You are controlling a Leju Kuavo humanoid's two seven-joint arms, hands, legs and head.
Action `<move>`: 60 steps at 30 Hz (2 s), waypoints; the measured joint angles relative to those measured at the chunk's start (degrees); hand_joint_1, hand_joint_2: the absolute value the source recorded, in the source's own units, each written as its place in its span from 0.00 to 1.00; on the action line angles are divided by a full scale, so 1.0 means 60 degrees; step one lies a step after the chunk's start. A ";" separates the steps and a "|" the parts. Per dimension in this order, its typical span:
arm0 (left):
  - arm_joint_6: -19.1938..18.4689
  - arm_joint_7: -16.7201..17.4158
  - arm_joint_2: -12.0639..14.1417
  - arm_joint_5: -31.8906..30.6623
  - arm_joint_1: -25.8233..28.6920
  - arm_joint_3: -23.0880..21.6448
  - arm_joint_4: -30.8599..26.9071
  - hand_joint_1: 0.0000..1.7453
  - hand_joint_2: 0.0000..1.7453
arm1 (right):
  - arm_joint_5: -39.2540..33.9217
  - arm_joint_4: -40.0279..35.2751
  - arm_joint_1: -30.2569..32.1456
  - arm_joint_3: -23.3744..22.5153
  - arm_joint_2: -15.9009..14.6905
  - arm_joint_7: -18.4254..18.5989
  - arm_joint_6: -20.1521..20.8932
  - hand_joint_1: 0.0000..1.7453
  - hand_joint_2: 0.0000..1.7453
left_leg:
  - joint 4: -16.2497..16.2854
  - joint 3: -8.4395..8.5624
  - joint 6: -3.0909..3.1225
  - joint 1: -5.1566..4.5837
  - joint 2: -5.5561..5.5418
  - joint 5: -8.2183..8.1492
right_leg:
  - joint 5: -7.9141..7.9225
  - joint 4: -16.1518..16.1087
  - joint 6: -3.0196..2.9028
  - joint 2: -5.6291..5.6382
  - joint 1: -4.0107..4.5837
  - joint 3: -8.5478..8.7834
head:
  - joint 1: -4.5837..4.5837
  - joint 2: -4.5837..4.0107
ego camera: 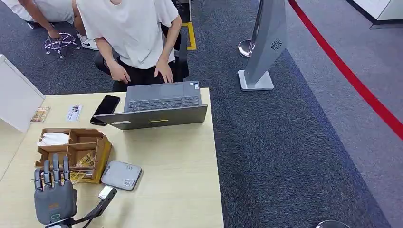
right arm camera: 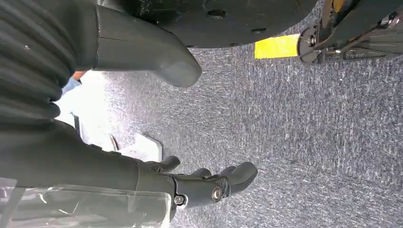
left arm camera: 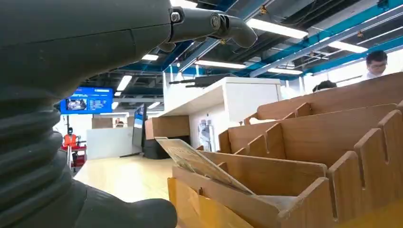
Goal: Pass the card to the sensor for recognition and then transmit it.
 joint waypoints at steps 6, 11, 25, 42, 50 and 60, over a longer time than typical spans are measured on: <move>0.0000 -0.0267 -0.0131 0.0004 -0.0004 0.0179 0.0000 0.00 1.00 | 0.0004 0.0000 0.0000 -0.0003 0.0000 0.0000 -0.0011 0.00 1.00 | 0.0000 0.0000 0.0000 0.0000 0.0000 0.0000 | 0.0000 0.0000 0.0000 0.0000 0.0000 0.0000 | 0.0004 0.0000; 0.0004 -0.0420 -0.0215 0.0000 -0.0006 0.0266 0.0000 0.00 1.00 | -0.0004 0.0000 0.0000 -0.0003 0.0000 0.0000 0.0000 0.00 1.00 | 0.0000 0.0000 0.0000 0.0000 0.0000 0.0000 | 0.0000 0.0000 0.0000 0.0000 0.0000 0.0000 | 0.0000 0.0000; 0.0000 -0.0485 -0.0328 -0.0004 -0.0007 0.0503 0.0000 0.00 1.00 | -0.0004 0.0000 0.0000 -0.0007 0.0000 0.0000 0.0000 0.00 1.00 | 0.0000 0.0000 0.0000 0.0000 0.0000 0.0000 | 0.0000 0.0000 0.0000 0.0000 0.0000 0.0000 | 0.0004 0.0000; 0.0000 -0.0554 -0.0321 -0.0026 -0.0260 0.0780 0.0062 0.00 1.00 | 0.0138 0.0000 0.0000 -0.0007 0.0000 0.0000 0.0000 0.00 1.00 | 0.0000 0.0000 0.0000 0.0000 0.0000 0.0000 | 0.0000 0.0000 0.0000 0.0000 0.0000 0.0000 | 0.0004 0.0000; 0.0000 0.0058 -0.0142 -0.0033 -0.0286 0.0780 0.0142 0.00 1.00 | 0.0048 0.0000 0.0000 -0.0014 0.0000 -0.0025 0.0000 0.00 1.00 | 0.0000 0.0000 0.0000 0.0000 0.0000 0.0000 | 0.0000 0.0000 0.0000 0.0001 0.0000 -0.0003 | 0.0004 0.0000; 0.0000 0.0237 -0.0029 -0.0033 -0.0294 0.0772 0.0193 0.00 1.00 | 0.0029 0.0000 0.0000 -0.0022 0.0000 -0.0029 0.0000 0.00 1.00 | 0.0000 0.0001 0.0000 0.0000 0.0001 0.0000 | 0.0000 0.0000 0.0000 0.0001 0.0000 -0.0002 | 0.0004 0.0000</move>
